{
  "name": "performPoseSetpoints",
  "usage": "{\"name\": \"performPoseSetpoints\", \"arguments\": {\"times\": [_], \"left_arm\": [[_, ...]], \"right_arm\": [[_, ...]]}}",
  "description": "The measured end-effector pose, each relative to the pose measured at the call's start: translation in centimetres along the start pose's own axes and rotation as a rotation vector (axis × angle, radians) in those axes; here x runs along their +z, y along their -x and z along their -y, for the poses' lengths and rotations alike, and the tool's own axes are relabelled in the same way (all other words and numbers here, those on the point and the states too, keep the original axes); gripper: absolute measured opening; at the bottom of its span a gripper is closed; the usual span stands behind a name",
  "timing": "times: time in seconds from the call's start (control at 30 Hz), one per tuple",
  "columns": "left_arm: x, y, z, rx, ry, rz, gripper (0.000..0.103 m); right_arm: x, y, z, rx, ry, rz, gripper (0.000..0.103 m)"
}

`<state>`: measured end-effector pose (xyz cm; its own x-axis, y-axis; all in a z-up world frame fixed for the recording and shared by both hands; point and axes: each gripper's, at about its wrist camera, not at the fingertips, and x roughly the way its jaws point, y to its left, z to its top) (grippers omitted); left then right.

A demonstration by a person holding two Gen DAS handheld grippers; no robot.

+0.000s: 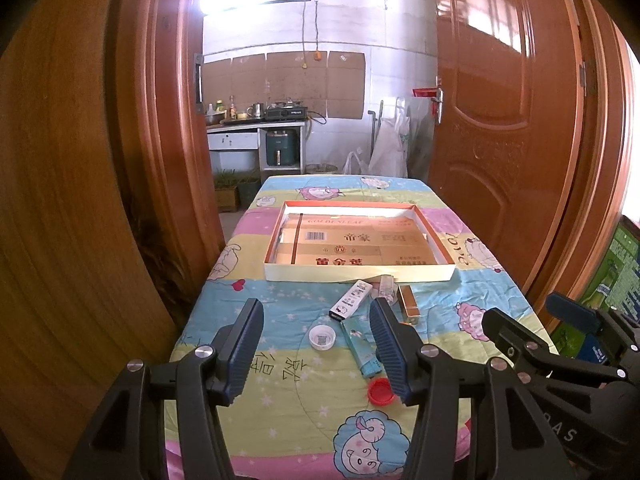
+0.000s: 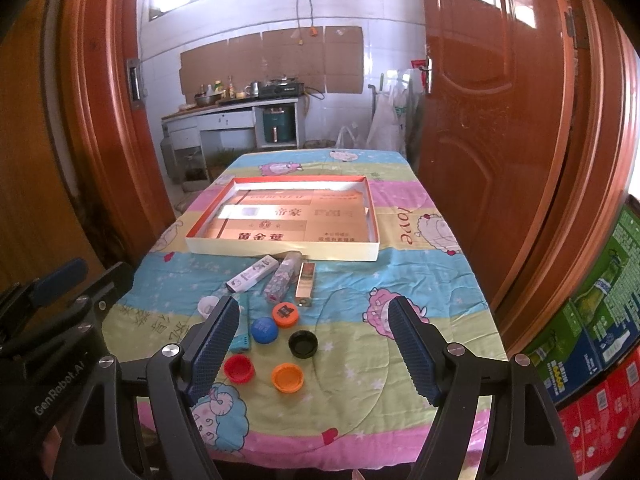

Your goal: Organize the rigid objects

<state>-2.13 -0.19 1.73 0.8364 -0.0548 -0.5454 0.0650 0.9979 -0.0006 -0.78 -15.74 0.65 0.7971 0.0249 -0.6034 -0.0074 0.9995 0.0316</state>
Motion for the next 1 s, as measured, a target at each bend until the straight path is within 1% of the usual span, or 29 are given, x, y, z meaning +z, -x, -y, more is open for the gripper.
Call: {"name": "performPoseSetpoints", "arguments": {"times": [1.0], "left_arm": [[-0.08,0.20,-0.08,-0.003,0.005,-0.001,0.056]], "right_arm": [[-0.13,-0.07,-0.05,0.003,-0.002,-0.003,0.078]]}}
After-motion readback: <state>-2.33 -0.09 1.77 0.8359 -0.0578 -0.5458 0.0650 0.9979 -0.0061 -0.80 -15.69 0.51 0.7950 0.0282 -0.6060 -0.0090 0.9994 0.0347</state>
